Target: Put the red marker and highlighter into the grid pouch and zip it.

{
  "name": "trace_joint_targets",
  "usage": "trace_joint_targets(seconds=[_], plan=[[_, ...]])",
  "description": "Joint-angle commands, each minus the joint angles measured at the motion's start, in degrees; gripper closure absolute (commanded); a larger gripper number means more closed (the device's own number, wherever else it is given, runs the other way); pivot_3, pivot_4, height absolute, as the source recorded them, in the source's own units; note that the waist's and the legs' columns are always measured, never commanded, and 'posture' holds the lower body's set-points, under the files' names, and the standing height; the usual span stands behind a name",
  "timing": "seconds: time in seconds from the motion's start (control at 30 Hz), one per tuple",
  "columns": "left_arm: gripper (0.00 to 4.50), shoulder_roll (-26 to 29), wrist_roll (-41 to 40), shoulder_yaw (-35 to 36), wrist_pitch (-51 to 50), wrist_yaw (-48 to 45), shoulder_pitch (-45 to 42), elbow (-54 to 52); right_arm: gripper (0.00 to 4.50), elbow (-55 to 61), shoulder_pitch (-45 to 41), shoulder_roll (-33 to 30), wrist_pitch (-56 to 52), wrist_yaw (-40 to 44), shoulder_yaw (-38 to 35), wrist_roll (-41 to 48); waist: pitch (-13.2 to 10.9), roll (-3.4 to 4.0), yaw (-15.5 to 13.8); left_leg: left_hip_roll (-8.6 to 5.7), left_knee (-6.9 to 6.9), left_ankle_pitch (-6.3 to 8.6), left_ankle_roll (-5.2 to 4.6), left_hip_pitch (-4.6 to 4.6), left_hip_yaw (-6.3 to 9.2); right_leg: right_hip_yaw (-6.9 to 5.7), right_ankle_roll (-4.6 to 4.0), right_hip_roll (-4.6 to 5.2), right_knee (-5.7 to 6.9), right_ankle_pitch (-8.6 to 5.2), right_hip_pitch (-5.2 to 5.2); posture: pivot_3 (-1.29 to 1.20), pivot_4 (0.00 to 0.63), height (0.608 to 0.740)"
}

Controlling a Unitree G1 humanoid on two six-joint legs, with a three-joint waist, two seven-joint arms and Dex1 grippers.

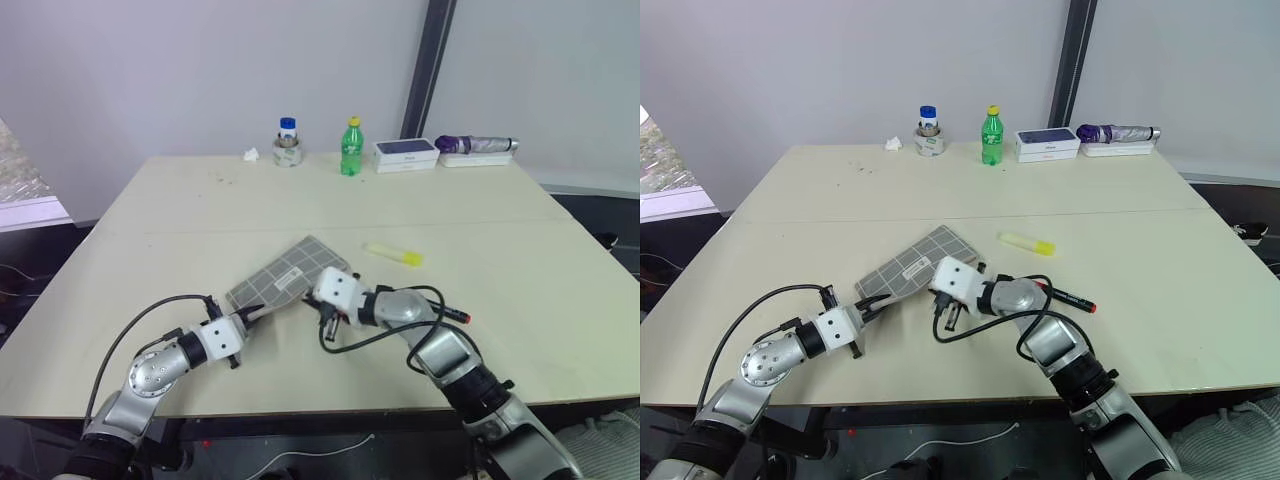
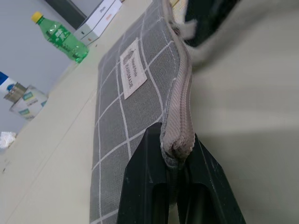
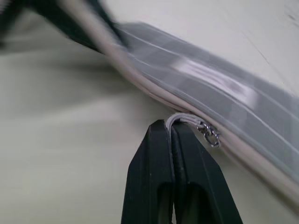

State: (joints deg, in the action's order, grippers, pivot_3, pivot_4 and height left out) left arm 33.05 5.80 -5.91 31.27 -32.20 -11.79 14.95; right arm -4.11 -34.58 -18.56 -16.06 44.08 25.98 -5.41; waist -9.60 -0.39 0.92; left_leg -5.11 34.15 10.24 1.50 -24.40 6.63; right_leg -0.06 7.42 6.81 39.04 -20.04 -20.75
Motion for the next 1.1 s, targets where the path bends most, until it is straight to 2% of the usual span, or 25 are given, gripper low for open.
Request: trace_joint_targets(seconds=[0.03, 0.23, 0.37, 0.5, 0.7, 0.8, 0.83, 0.87, 1.03, 1.1], plan=[[4.5, -0.4, 0.2, 0.3, -0.8, 0.6, -0.8, -2.3, 4.45, 0.7, -1.4, 1.0, 4.5, 3.0, 1.9, 0.0, 0.0, 0.0, 0.0, 0.0, 0.0, 0.0, 0.0, 0.0, 0.0, 0.0, 0.0, 0.0, 0.0, 0.0, 0.0, 0.0, 0.15, 0.74], [4.5, -1.8, 0.5, 0.1, -1.7, 1.4, -0.9, -3.6, 4.45, -2.9, -4.5, 1.2, 14.2, 10.2, 6.0, -1.0, 0.0, 0.0, 0.2, 0.01, 0.0, 0.0, 0.0, 0.0, 0.0, 0.0, 0.0, -0.01, 0.0, 0.0, -0.01, 0.0, 0.15, 0.74], [4.5, -1.8, 0.9, -0.3, -1.4, 0.7, -0.3, -3.8, 4.45, -6.4, -7.1, 4.2, 18.3, 10.0, 7.2, -2.6, 0.0, 0.0, 0.2, 0.01, -0.01, -0.01, 0.01, 0.0, 0.01, -0.01, 0.0, -0.02, 0.0, 0.0, -0.02, 0.0, 0.15, 0.74], [4.5, -1.2, 1.7, -0.3, -0.3, 0.6, 0.2, -3.2, 4.45, -7.7, -8.3, 6.9, 20.4, 9.5, 6.5, -2.9, 0.0, 0.0, 0.2, 0.01, -0.03, -0.01, 0.03, 0.0, 0.01, 0.0, 0.0, -0.03, 0.01, 0.0, -0.05, 0.0, 0.15, 0.74], [4.5, -1.0, 2.7, 0.7, 0.4, 2.4, 0.4, -3.7, 4.45, -6.4, -6.7, 5.9, 18.5, 9.1, 2.2, -0.4, 0.0, 0.0, 0.0, 0.01, -0.02, -0.02, 0.04, 0.0, 0.03, 0.0, 0.0, -0.02, 0.01, 0.0, -0.04, 0.0, 0.15, 0.74], [4.5, -0.8, 2.1, 0.8, 0.4, 2.1, 0.3, -3.4, 3.6, -4.2, -5.1, 3.7, 17.2, 10.3, 0.5, 1.0, 0.0, 0.0, 0.1, 0.01, -0.02, -0.02, 0.04, 0.0, 0.02, 0.0, 0.0, -0.02, 0.01, 0.0, -0.05, 0.0, 0.15, 0.74], [4.5, -0.7, 1.9, 0.9, 0.5, 2.1, 0.2, -3.3, 3.19, -3.2, -4.0, 2.3, 17.2, 10.5, 0.0, 0.9, 0.0, 0.0, 0.0, 0.01, -0.02, -0.02, 0.04, 0.0, 0.02, 0.0, 0.0, -0.02, 0.01, 0.0, -0.05, 0.0, 0.15, 0.74], [4.5, -0.5, 2.0, 1.1, 0.7, 2.2, 0.1, -3.2, 2.57, -2.1, -2.8, 0.9, 17.1, 10.6, -0.5, 0.9, 0.0, 0.0, -0.1, 0.01, -0.02, -0.02, 0.04, 0.0, 0.03, 0.0, 0.0, -0.02, 0.01, 0.0, -0.04, 0.0, 0.15, 0.74], [4.5, 0.2, 2.4, 2.4, 1.4, 4.1, -0.7, -2.6, 0.03, 6.3, 4.4, -6.7, 13.1, 11.9, -5.1, 3.3, 0.0, -0.01, -0.1, -0.01, -0.02, -0.01, 0.03, -0.01, 0.01, 0.0, 0.0, 0.0, 0.0, 0.0, -0.04, 0.0, 0.15, 0.74], [4.5, 0.2, 2.5, 2.8, 1.8, 4.9, -1.0, -2.2, 0.03, 9.4, 6.9, -9.2, 11.1, 12.0, -7.1, 4.4, 0.0, -0.02, -0.1, 0.0, -0.02, -0.01, 0.03, -0.03, 0.01, 0.01, 0.0, 0.0, 0.0, 0.0, -0.04, 0.0, 0.15, 0.74]])
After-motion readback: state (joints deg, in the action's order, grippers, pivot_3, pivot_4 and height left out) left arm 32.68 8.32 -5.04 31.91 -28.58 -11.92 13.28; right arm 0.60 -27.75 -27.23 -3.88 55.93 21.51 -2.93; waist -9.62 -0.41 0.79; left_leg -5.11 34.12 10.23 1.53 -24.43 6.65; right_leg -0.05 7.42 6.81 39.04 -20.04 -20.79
